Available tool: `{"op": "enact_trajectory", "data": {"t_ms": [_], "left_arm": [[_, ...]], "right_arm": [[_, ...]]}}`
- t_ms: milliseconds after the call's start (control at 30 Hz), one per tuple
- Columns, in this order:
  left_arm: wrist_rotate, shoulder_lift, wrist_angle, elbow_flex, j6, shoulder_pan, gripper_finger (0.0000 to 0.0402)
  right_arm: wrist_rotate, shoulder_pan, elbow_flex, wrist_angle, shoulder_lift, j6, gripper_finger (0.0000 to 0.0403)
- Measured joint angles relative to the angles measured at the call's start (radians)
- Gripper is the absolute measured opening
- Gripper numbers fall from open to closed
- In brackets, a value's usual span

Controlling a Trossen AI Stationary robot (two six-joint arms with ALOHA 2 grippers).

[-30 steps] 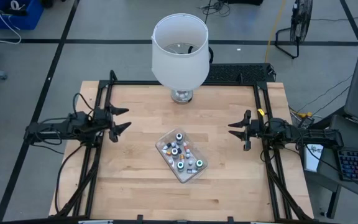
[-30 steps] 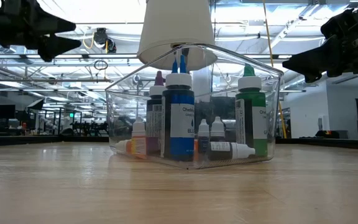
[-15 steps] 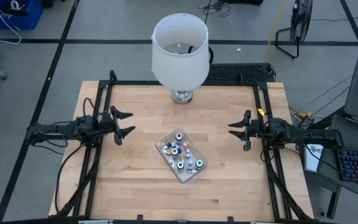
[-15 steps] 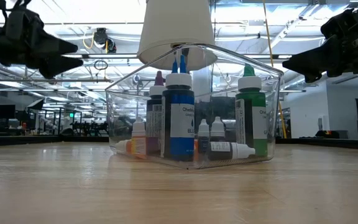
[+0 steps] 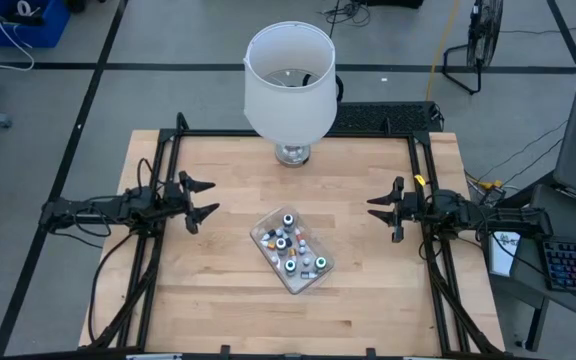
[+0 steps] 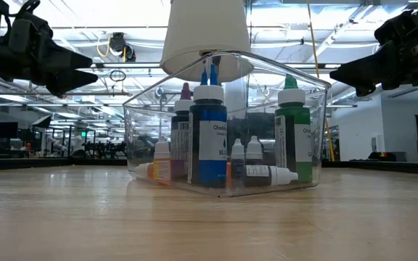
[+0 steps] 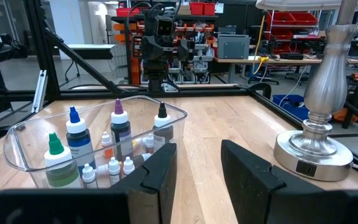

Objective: Pick & Place food coloring
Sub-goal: Return to Home Position

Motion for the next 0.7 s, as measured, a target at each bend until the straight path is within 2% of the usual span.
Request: {"op": "enact_trajectory", "data": {"t_ms": [700], "left_arm": [[-0.002,0.000,0.008,-0.001,0.001,0.000,0.0324]], "right_arm": [[0.000,0.000,0.000,0.000,0.000,0.000,0.0114]]}}
